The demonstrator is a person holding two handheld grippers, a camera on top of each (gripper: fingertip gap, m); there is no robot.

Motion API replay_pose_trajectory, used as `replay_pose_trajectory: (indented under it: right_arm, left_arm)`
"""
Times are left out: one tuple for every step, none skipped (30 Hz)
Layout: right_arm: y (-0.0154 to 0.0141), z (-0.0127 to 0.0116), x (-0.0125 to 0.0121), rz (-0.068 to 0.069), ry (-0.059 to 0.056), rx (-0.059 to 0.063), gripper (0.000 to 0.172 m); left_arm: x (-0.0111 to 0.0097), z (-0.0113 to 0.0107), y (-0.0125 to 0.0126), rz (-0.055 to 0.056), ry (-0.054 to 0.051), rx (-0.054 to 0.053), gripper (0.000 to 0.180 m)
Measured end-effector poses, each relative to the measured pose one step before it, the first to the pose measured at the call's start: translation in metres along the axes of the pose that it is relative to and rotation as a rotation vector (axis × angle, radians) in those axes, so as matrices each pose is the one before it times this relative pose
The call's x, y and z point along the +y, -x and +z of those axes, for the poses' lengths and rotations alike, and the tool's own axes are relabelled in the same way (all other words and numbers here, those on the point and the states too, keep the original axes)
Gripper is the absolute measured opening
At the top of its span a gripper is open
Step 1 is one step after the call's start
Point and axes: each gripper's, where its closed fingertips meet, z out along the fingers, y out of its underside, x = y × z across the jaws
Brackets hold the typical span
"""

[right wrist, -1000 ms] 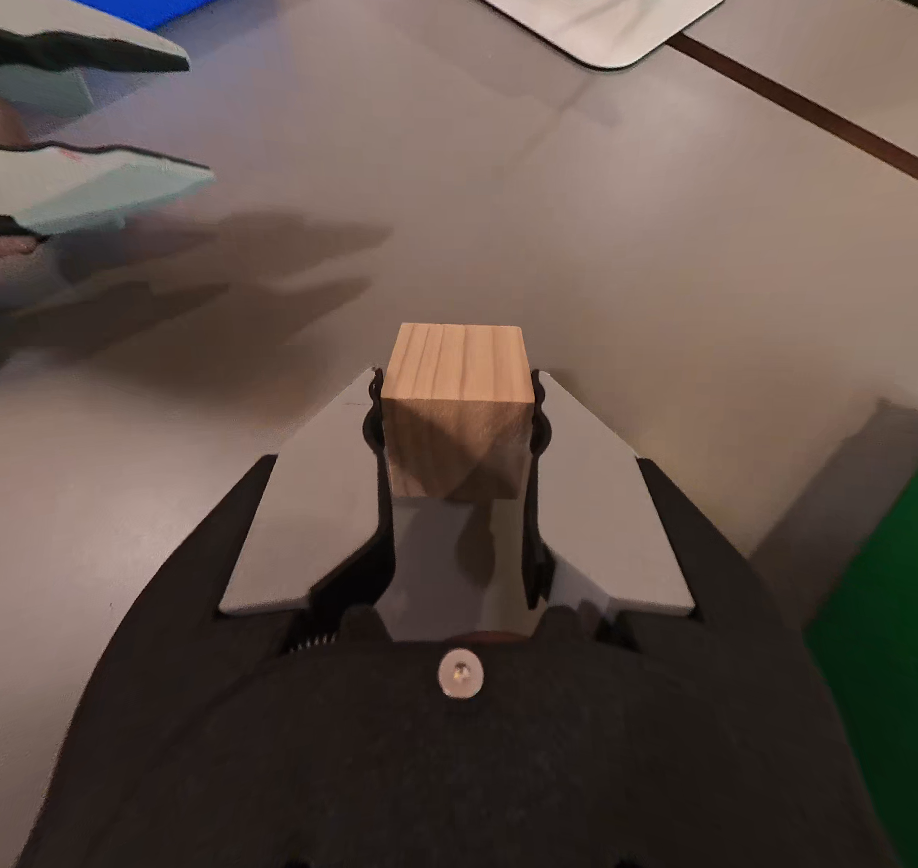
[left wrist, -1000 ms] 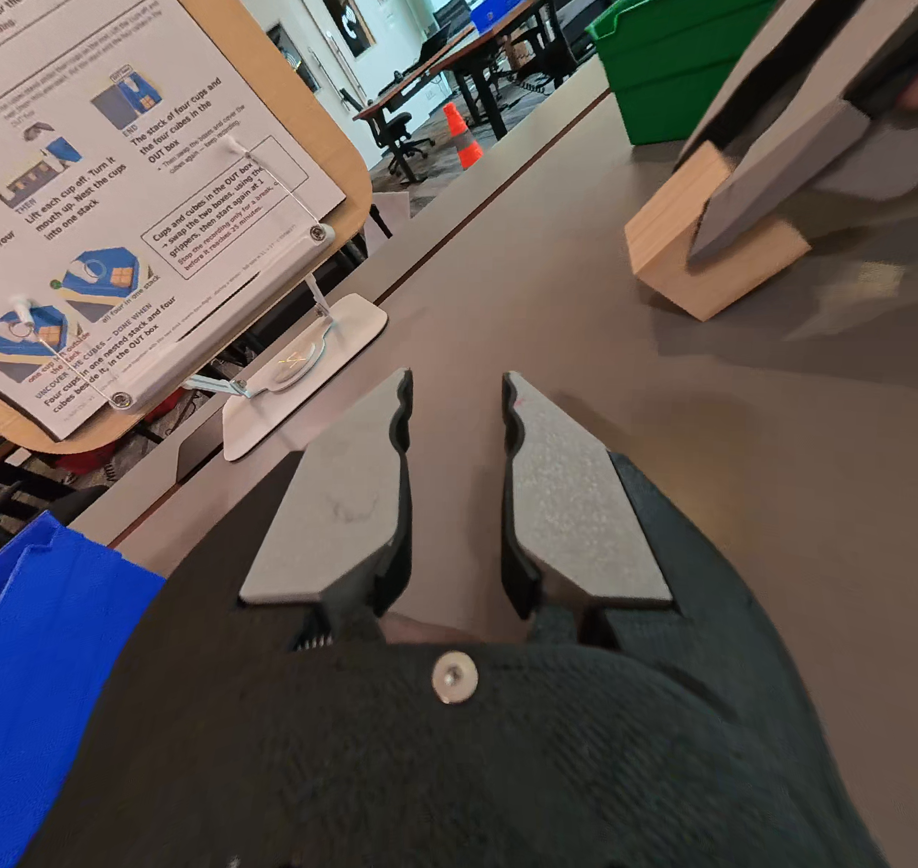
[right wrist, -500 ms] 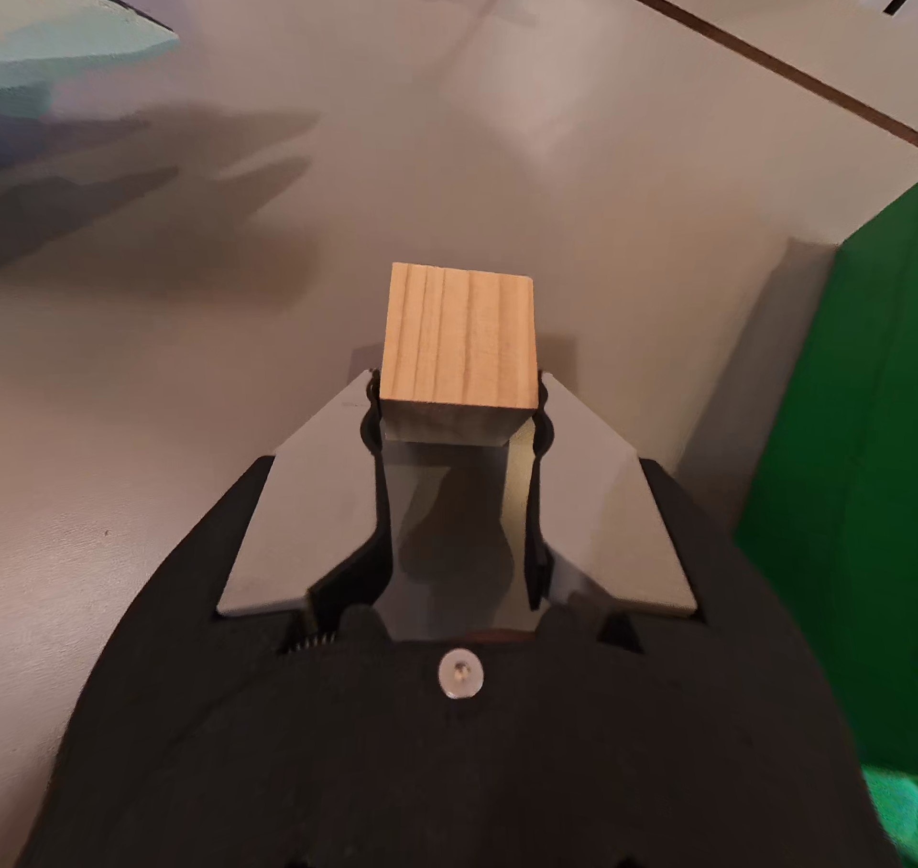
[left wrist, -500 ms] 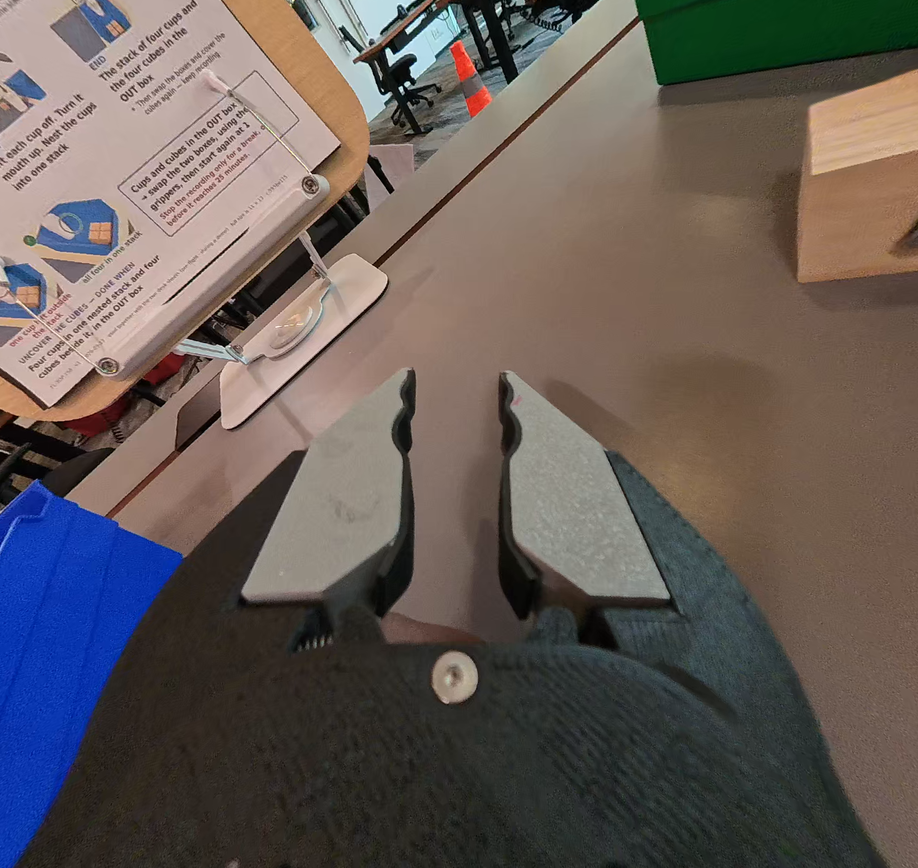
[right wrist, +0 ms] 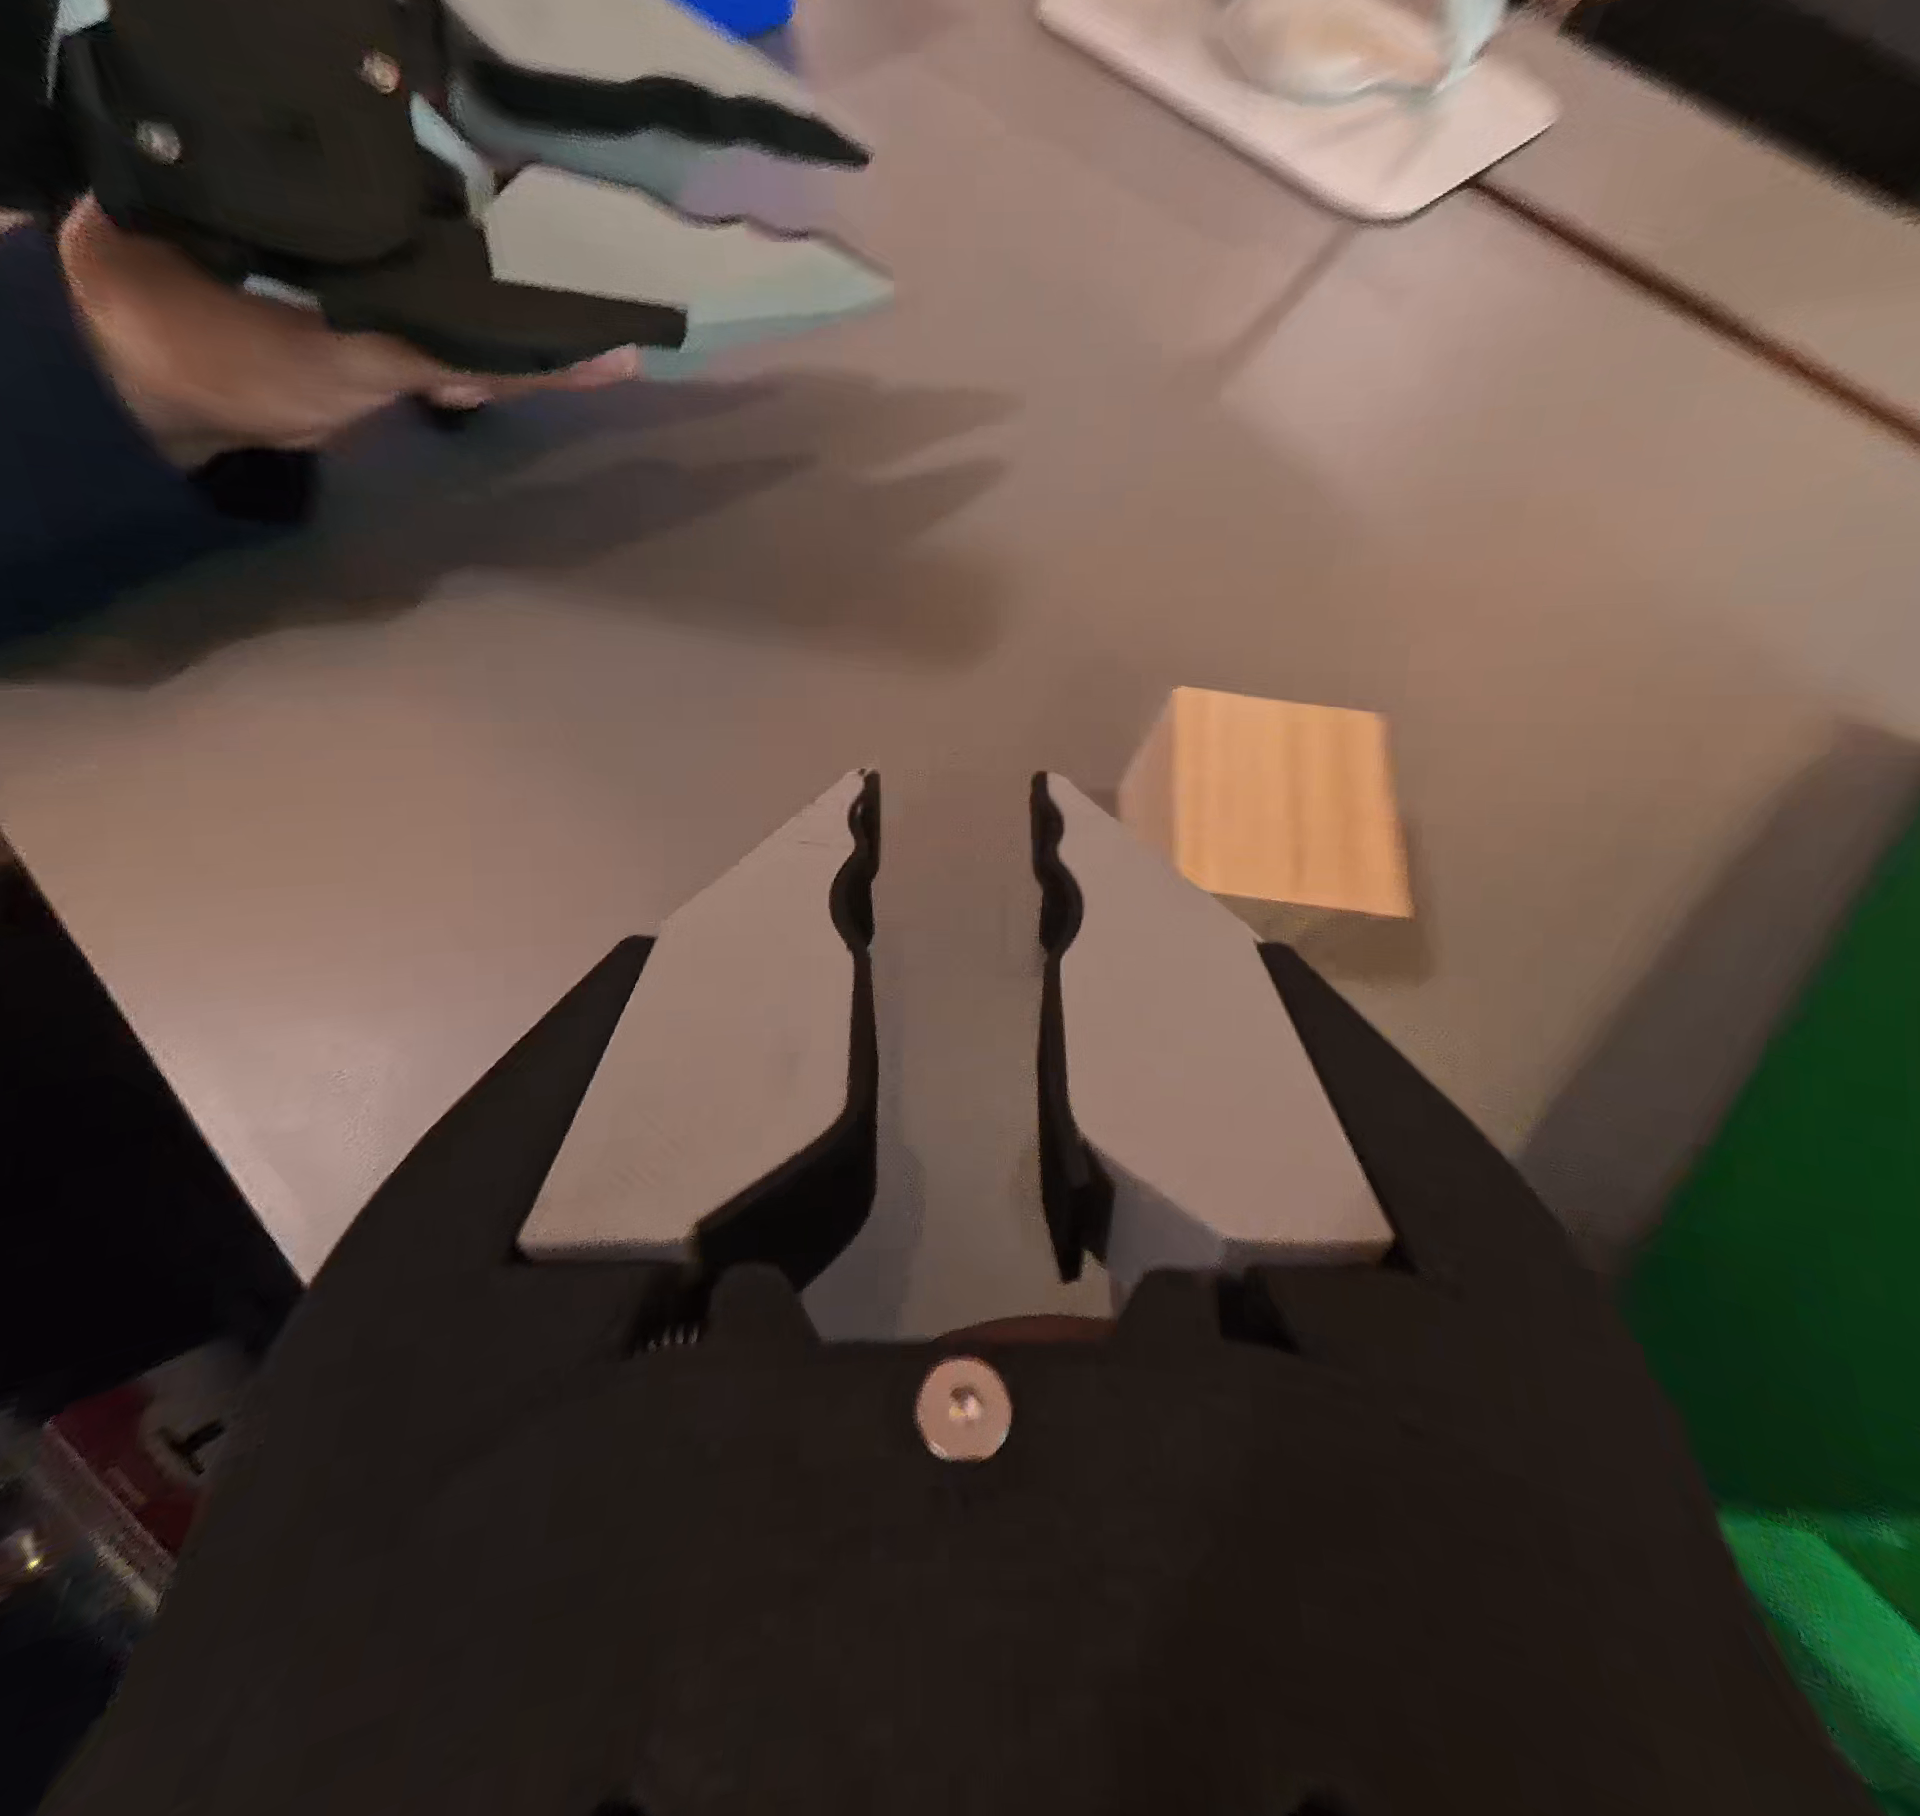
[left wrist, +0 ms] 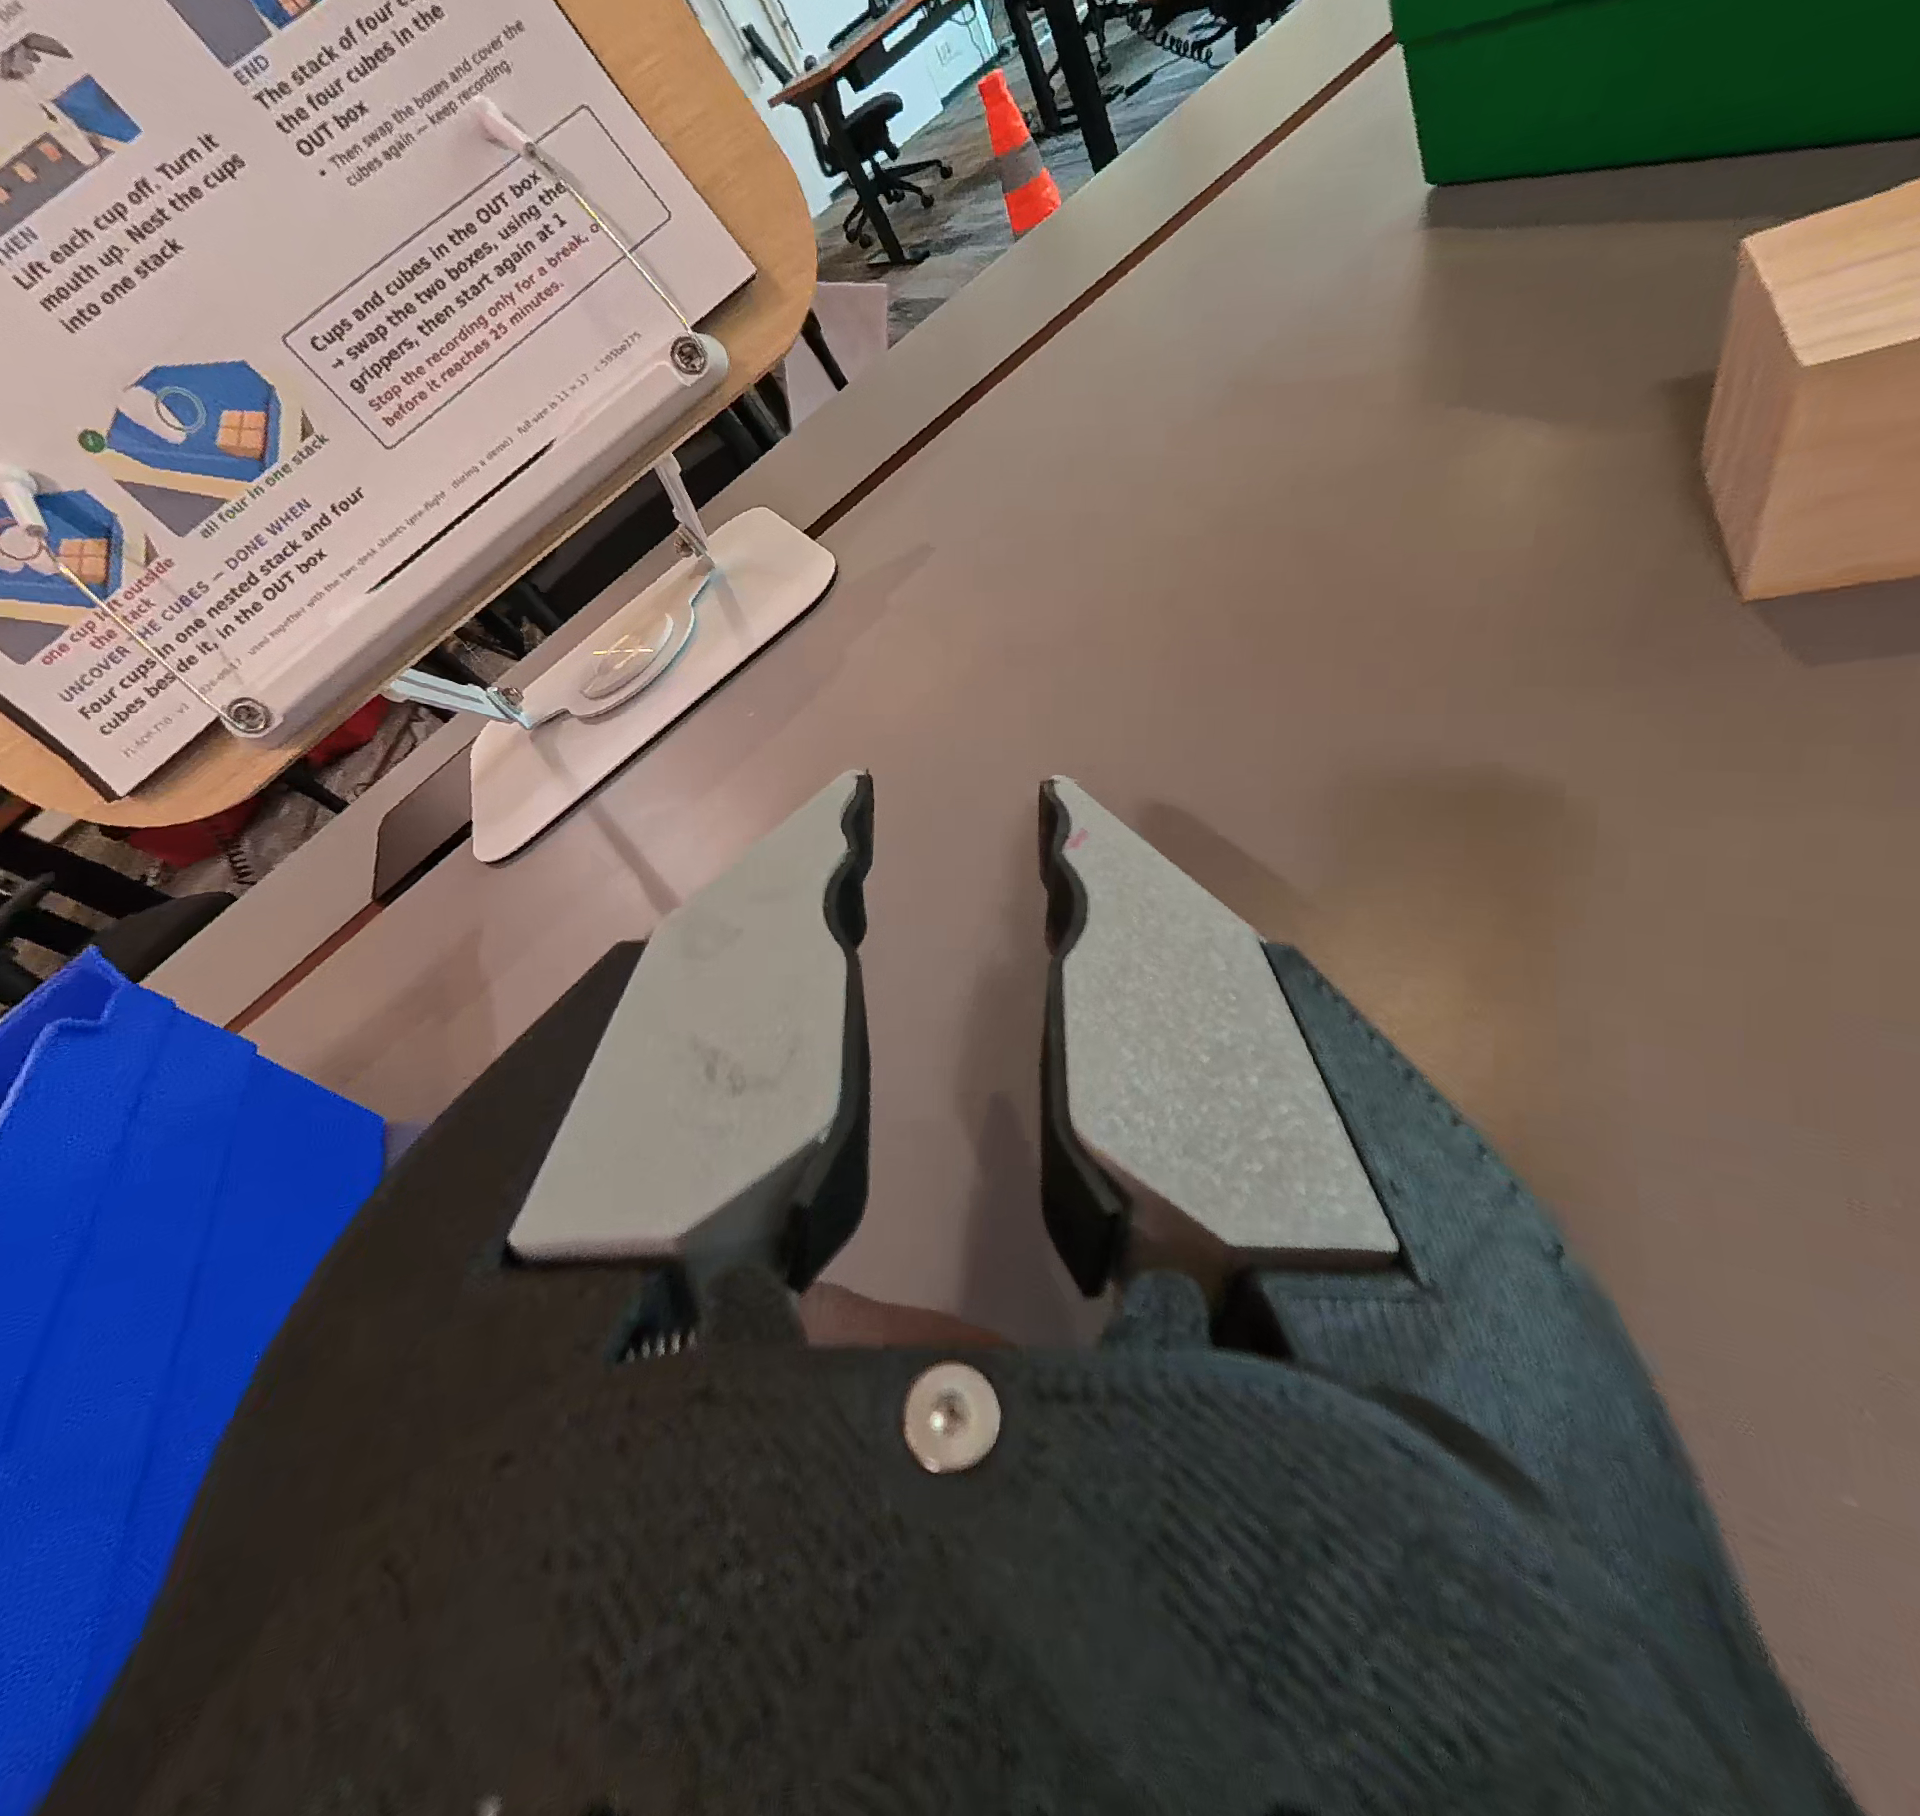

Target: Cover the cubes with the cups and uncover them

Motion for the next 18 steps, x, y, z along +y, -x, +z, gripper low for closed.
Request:
replay_pose_trajectory:
  right_arm:
    - [0.00368,0.00612,0.00591,0.0027,0.026,-0.0162,0.03]
    - [-0.00383,0.00664,0.00674,-0.0007,0.0239,0.0204,0.034]
    - [-0.00755,0.00645,0.00783,-0.0023,0.0275,0.0339,0.036]
    - [-0.0077,0.00556,0.00914,0.0015,0.0339,0.0246,0.031]
    - [-0.00775,0.0039,0.00934,0.0107,0.0365,0.0195,0.028]
    - [-0.00827,0.00221,0.00853,0.0154,0.0325,0.0227,0.03]
    - [-0.00626,0.00037,0.006,0.0116,0.0193,0.0133,0.032]
    - [-0.00529,-0.00132,0.00289,0.008,0.0013,0.01,0.033]
    - [-0.00587,-0.00231,0.001,0.0055,-0.0072,0.0175,0.033]
    - [-0.00433,-0.0023,0.00069,0.0001,-0.0042,0.0125,0.033]
    - [-0.00149,-0.0019,0.0007,-0.0016,0.0,-0.0008,0.033]
    - [0.00124,-0.00149,0.00019,0.0016,-0.0005,-0.0114,0.034]
    - [0.00378,-0.0011,-0.00139,0.0036,-0.008,-0.0209,0.034]
    - [0.00646,-0.00084,-0.00326,0.003,-0.0168,-0.0298,0.034]
    - [0.00823,-0.00018,-0.00452,-0.0002,-0.0199,-0.0346,0.034]
    - [0.00942,0.00073,-0.00593,-0.0079,-0.0208,-0.0372,0.035]
    - [0.0104,0.00172,-0.00844,-0.0166,-0.0289,-0.0385,0.036]
    - [0.011,0.00277,-0.01148,-0.0197,-0.0395,-0.0393,0.036]
  left_arm:
    - [0.00034,0.00016,-0.00061,0.0116,0.0031,-0.0048,0.03]
    - [0.00079,0.00035,-0.00067,0.0101,0.0054,-0.0018,0.03]
    - [0.0007,0.00011,-0.00013,0.0068,0.0045,-0.002,0.03]
    - [0.00007,-0.00022,0.00028,0.0014,-0.0008,-0.0016,0.03]
    - [0.00002,-0.00045,0.00088,-0.0032,-0.0021,-0.002,0.03]
    - [0.00063,-0.00014,0.00105,-0.006,0.0025,-0.001,0.03]
    - [0.00051,0.00004,0.00099,-0.0085,0.0019,0.0012,0.03]
    - [0.00028,-0.00005,0.00128,-0.0104,0.0004,-0.001,0.03]
    - [0.00021,0.00023,0.0008,-0.0093,0.0018,0.0012,0.03]
    - [0.00044,0.00025,0.0001,-0.0056,0.0026,0.0039,0.03]
    - [0.00035,0.00044,-0.0003,-0.0011,0.003,0.0034,0.03]
    - [0.00025,0.00021,-0.00059,0.0032,0.0022,0.002,0.03]
    - [0.00011,0.00024,-0.00064,0.0058,0.0017,-0.0005,0.031]
    - [0.00005,0.00008,-0.00066,0.0069,0.0009,0.0001,0.031]
    - [0.00007,0.00019,-0.00097,0.0066,0.0012,0.0025,0.031]
    - [0.00015,0.00026,-0.00063,0.0045,0.0018,0.0012,0.031]
    - [0.00045,0.0004,0.00005,0.0007,0.0035,-0.0008,0.031]
    - [0.00051,0.00048,-0.00009,-0.0019,0.0043,0.0019,0.032]
